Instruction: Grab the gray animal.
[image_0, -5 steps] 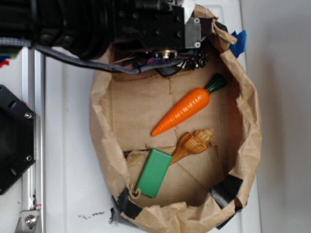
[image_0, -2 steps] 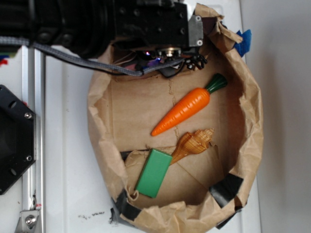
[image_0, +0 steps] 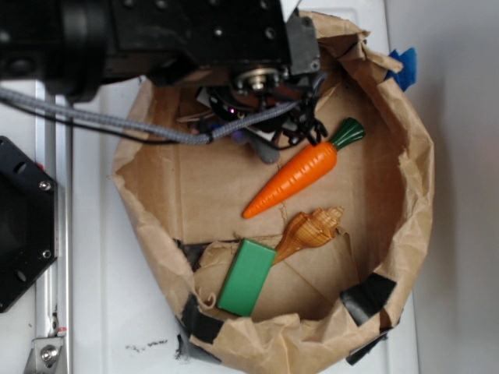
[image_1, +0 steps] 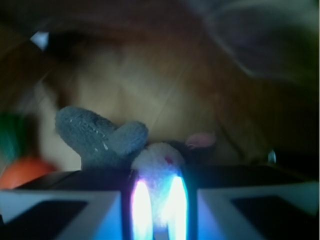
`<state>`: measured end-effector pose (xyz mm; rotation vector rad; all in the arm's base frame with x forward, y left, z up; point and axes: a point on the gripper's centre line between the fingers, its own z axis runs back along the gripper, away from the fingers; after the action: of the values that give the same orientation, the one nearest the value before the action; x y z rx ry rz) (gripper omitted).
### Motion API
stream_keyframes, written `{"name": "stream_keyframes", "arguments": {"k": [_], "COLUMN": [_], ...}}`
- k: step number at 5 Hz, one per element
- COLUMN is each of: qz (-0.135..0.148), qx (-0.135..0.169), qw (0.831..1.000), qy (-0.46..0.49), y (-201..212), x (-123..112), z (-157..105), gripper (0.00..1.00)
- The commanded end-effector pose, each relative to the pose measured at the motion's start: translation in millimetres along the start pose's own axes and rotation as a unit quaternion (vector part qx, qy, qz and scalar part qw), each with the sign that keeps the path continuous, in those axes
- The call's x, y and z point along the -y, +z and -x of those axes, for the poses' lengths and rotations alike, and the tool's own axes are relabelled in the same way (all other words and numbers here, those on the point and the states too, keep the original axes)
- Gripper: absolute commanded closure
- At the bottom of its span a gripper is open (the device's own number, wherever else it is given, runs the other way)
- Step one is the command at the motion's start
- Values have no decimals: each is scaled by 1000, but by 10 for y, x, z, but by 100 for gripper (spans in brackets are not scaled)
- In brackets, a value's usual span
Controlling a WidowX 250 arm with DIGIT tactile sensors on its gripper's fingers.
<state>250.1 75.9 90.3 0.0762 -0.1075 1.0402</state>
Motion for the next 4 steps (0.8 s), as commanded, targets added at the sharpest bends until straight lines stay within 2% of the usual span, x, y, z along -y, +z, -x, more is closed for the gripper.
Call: {"name": "stream_keyframes", "arguments": {"k": [1, 3, 4], "qz": [66, 65, 77], "qx": [13, -9, -60], "qw": [996, 994, 977], "qy": [-61, -82, -187], "y": [651, 641, 645], "x": [206, 194, 259], "z": [89, 69, 135], "gripper": [100, 100, 100]}}
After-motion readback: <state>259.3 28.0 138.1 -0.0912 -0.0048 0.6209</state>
